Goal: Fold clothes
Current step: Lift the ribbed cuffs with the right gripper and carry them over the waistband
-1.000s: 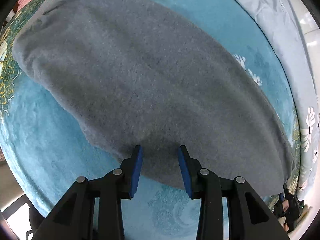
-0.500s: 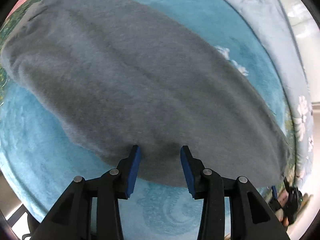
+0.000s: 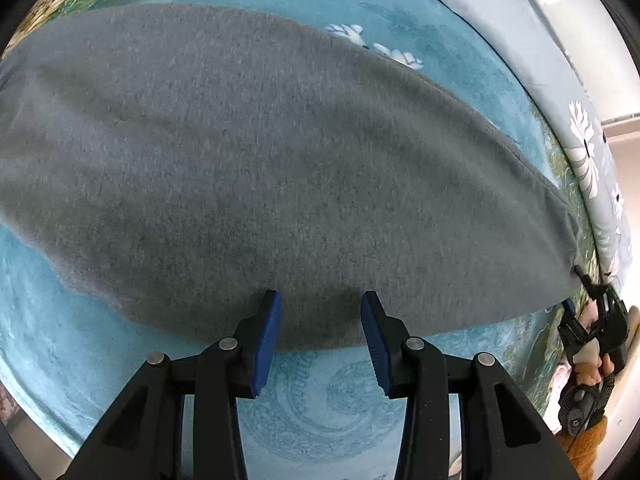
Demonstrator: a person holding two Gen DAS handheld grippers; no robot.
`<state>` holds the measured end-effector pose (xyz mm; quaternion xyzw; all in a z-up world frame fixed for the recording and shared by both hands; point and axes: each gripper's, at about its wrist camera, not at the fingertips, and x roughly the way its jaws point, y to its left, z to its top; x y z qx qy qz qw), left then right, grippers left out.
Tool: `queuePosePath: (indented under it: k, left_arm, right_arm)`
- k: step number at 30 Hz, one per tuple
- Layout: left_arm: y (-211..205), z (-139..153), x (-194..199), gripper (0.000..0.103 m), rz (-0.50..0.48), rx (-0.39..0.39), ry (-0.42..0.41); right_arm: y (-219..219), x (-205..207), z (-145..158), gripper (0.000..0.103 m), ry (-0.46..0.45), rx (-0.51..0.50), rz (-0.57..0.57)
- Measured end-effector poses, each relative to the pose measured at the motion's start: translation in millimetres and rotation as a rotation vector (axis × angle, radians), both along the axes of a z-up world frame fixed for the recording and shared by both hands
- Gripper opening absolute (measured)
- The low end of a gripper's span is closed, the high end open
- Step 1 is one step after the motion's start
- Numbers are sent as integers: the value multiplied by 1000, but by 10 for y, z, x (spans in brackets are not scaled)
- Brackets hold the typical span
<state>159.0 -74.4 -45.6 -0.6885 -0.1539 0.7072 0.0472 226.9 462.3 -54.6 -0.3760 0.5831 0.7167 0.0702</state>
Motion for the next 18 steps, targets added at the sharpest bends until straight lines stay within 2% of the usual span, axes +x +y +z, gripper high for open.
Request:
queuePosePath:
  k: [5, 11, 15, 18]
  left_arm:
    - [-84, -27, -11, 42, 21, 19, -10]
    - [-58, -41, -20, 47, -18, -8, -15]
    - [-141, -12, -24, 49, 0, 28, -7]
    - [-328, 74, -18, 49, 68, 91, 26]
  right_arm:
    - [1, 12, -60, 19, -92, 18, -23]
    - [-66, -50, 111, 18, -156, 89, -23]
    - [-179, -80, 602, 18, -117, 193, 19]
    - [-431, -228, 1053, 18, -93, 313, 58]
